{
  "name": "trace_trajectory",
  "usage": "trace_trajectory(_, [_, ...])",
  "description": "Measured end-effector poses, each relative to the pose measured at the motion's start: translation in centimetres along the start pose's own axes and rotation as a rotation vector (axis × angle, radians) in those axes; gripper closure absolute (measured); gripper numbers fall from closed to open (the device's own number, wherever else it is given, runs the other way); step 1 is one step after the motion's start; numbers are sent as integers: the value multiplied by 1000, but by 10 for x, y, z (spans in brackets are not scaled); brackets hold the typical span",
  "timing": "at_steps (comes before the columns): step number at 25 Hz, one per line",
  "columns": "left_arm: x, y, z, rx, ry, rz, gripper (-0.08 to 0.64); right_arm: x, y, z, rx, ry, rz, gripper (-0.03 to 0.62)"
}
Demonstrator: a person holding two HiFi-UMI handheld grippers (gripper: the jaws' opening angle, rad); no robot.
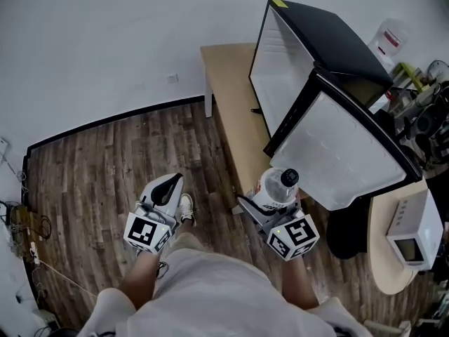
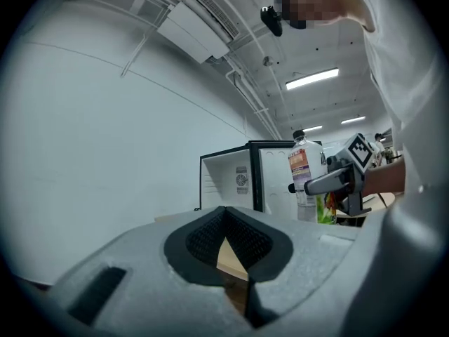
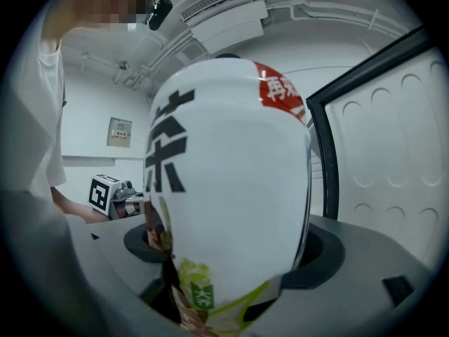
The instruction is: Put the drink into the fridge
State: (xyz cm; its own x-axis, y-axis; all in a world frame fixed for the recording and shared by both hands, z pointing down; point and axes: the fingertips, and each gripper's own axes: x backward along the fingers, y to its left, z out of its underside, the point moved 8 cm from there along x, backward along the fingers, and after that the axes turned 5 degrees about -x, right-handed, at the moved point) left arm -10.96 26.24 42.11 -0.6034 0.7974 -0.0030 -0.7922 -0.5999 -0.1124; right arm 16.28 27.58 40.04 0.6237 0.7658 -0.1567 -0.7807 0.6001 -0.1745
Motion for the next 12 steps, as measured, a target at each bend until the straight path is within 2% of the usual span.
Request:
trace_trajectory(7, [-118,123,12,19,1,154,547,-124,-40,-27,-44,28,112,163])
trace_trajectory(12, [-187,192,9,139,-14,268,547,-192,-62,-47,-77,47,211,163])
